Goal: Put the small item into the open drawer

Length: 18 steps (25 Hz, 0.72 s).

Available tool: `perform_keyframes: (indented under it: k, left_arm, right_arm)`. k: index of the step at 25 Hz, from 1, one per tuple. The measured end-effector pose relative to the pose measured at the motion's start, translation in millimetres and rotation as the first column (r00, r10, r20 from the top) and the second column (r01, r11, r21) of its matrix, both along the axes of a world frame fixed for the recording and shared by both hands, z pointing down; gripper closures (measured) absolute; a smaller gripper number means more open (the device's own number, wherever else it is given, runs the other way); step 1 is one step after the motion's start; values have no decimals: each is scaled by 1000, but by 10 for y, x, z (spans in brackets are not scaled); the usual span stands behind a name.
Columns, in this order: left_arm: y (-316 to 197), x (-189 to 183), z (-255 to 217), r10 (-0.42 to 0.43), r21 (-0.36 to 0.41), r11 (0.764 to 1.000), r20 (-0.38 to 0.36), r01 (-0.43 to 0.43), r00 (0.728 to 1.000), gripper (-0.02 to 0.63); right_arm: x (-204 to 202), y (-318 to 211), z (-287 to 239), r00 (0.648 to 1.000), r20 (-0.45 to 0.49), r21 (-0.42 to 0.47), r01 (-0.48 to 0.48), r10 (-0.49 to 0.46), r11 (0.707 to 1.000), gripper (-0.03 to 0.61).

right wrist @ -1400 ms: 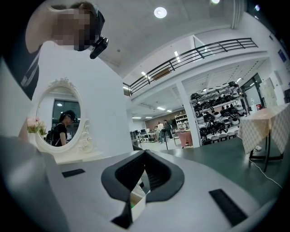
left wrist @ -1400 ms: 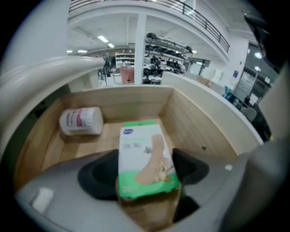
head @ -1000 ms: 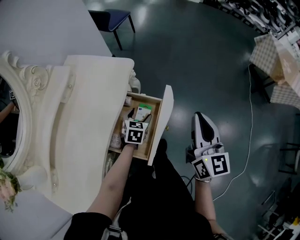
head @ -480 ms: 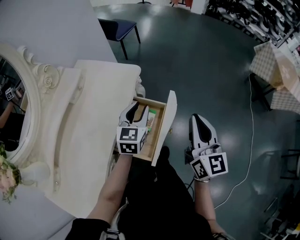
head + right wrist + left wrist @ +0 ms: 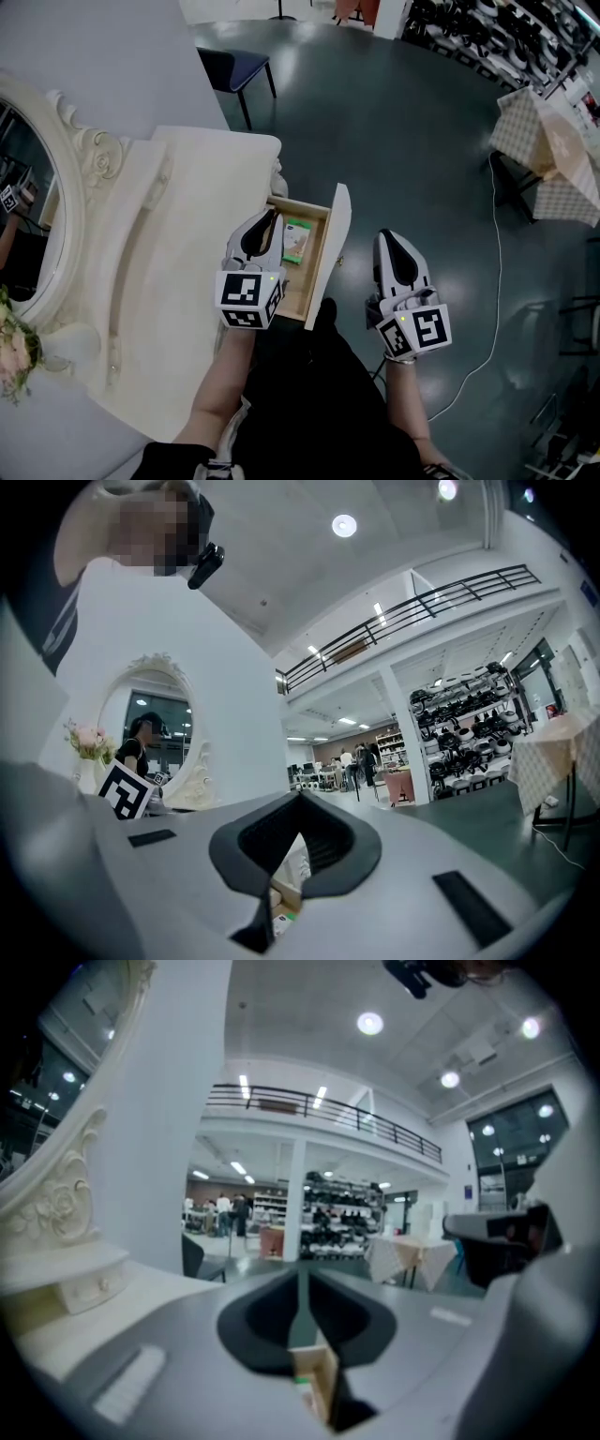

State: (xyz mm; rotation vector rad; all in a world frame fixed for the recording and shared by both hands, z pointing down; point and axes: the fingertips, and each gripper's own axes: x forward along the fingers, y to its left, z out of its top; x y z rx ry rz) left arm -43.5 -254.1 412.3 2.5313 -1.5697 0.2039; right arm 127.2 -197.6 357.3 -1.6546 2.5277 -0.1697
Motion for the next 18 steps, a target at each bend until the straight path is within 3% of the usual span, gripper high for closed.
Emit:
perform_keyframes:
  k: [6,18]
  left_arm:
    - [109,-76,-148,4,27,1000,-30,-3,1000,604]
    - [225,-152,-235,16,51,999,-38,-14,999,604]
  right_arm:
    - [-66,78,-17,1000,-3,6,1,-1,1000,581]
    - [-215,180,-31,999,-38,8,14,-13,1000,581]
